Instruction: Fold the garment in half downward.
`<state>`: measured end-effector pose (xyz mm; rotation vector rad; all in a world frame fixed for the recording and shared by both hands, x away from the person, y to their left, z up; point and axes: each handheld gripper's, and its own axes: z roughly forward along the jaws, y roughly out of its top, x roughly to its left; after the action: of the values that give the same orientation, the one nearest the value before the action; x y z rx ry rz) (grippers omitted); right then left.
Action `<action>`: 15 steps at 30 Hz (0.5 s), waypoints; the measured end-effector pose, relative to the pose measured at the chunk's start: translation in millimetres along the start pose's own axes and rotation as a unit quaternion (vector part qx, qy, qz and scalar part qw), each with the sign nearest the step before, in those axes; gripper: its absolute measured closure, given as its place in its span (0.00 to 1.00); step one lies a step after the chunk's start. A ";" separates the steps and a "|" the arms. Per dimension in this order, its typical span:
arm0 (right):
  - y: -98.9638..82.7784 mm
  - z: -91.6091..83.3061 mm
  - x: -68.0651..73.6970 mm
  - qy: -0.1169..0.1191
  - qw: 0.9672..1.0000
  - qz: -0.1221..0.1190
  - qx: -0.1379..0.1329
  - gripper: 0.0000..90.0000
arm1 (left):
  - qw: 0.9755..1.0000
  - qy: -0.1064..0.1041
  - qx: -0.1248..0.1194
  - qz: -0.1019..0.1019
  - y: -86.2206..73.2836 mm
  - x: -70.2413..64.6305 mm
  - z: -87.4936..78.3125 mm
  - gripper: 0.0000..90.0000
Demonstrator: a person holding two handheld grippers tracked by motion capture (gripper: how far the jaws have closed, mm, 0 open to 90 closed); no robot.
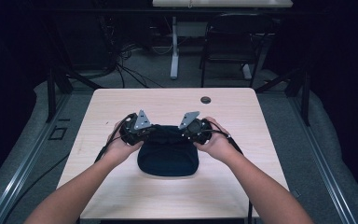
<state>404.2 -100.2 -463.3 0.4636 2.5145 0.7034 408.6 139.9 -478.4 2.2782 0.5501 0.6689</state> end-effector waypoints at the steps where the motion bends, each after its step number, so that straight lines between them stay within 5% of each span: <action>1: -0.6 -0.6 1.5 0.000 1.000 0.001 0.000 0.90 | 1.000 -0.002 0.000 -0.001 -0.8 -0.7 -0.3 0.90; 15: -6.4 -6.7 19.6 0.011 1.000 0.006 -0.008 0.90 | 1.000 -0.021 -0.002 -0.005 -12.1 -12.4 -9.5 0.89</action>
<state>383.3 -99.5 -468.9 0.4670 2.5275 0.7364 390.9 145.9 -484.9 2.2791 0.5400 0.6147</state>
